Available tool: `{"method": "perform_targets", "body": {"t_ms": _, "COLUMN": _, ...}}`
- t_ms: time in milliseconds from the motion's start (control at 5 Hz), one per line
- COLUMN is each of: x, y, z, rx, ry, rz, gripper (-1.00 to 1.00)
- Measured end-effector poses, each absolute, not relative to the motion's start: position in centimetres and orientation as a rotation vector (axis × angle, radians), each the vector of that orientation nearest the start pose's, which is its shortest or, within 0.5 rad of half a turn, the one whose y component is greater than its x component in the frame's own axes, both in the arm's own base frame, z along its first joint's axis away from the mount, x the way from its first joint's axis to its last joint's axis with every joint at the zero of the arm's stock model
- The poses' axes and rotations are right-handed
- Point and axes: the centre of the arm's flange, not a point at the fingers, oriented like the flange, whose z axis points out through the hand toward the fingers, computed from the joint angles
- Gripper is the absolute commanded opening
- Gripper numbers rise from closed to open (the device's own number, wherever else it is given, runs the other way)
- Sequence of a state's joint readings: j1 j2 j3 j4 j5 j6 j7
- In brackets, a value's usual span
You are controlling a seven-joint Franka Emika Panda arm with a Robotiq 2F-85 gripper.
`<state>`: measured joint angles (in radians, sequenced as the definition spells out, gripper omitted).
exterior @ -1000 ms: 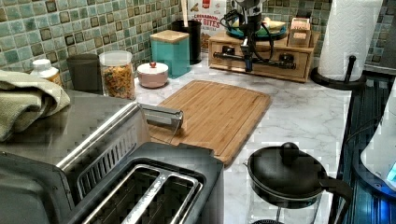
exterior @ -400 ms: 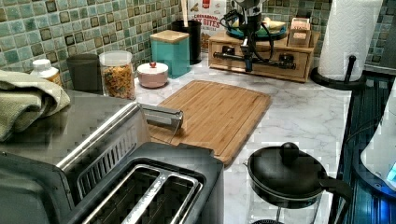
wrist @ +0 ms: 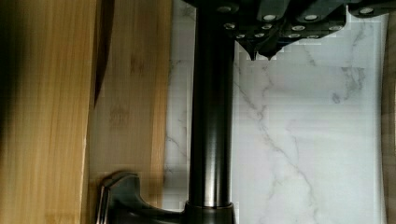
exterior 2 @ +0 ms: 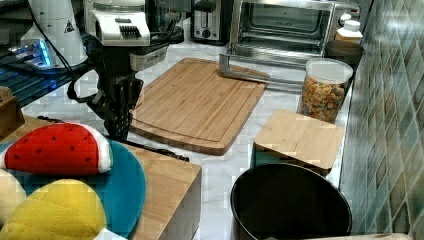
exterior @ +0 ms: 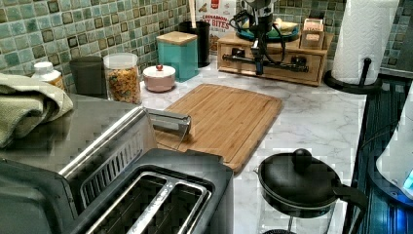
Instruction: Close the drawer.
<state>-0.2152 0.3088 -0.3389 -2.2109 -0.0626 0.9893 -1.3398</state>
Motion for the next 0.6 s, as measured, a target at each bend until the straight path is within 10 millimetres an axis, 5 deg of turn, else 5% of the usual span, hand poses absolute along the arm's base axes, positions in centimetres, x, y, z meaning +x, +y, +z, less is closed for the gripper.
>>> {"method": "perform_targets", "body": {"t_ms": 600, "x": 47.57, "y": -29.26, "z": 25.08, "rx": -3.285, "ry": -0.118, "rz": 0.043, "gripper": -1.00}}
